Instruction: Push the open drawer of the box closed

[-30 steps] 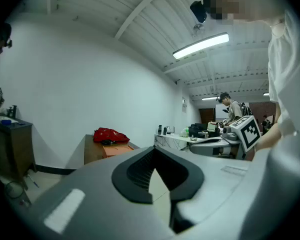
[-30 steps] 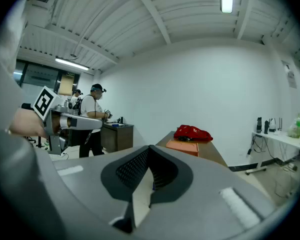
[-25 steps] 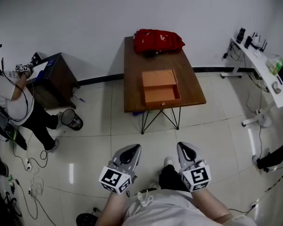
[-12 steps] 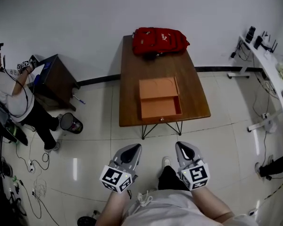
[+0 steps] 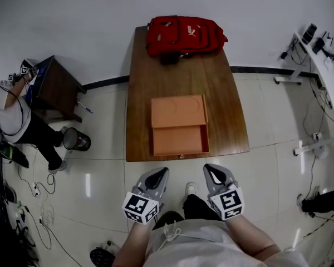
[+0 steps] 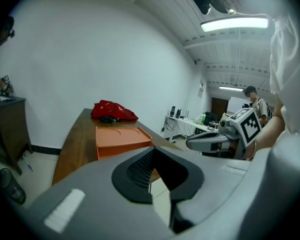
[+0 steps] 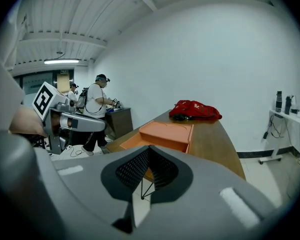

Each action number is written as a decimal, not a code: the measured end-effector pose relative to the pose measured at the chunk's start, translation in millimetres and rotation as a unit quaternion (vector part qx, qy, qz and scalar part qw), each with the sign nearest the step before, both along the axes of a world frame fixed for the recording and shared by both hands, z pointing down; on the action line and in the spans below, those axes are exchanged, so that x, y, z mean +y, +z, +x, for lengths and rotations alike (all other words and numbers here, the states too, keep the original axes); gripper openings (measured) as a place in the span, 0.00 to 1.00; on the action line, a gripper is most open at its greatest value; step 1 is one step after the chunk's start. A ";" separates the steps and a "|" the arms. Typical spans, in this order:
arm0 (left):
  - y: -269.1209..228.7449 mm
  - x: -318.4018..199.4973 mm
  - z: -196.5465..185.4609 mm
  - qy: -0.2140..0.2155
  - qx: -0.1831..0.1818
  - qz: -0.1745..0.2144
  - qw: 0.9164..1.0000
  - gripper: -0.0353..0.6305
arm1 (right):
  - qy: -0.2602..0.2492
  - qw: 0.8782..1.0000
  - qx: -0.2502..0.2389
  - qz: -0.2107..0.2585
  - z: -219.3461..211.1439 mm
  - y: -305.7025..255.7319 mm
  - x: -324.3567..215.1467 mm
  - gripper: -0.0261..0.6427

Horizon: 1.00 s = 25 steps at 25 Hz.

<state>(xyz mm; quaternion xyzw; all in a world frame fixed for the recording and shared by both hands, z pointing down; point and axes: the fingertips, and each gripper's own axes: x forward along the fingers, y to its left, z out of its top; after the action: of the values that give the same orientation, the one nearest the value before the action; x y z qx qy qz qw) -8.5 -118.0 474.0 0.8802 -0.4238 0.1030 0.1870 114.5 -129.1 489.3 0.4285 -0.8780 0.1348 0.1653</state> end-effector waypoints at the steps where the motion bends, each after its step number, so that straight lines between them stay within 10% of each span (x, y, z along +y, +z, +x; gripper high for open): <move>1: 7.2 -6.6 1.8 -0.002 -0.005 -0.005 1.000 0.06 | -0.007 1.000 0.003 -0.007 -0.3 7.4 -6.2 0.05; 17: 124.2 -36.1 -2.6 -0.003 -0.053 -0.106 0.993 0.06 | -0.031 0.990 0.041 -0.131 -20.8 113.7 -40.4 0.05; 25: 141.9 -58.1 -9.5 -0.042 -0.001 -0.137 0.990 0.06 | -0.028 0.985 0.019 -0.166 -27.7 128.8 -50.4 0.05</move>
<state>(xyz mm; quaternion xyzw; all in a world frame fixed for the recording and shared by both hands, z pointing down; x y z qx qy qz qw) -18.0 -176.1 616.0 0.8279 -0.4420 0.1531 0.3094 86.7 -179.5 618.1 0.3728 -0.8517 0.2662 0.2547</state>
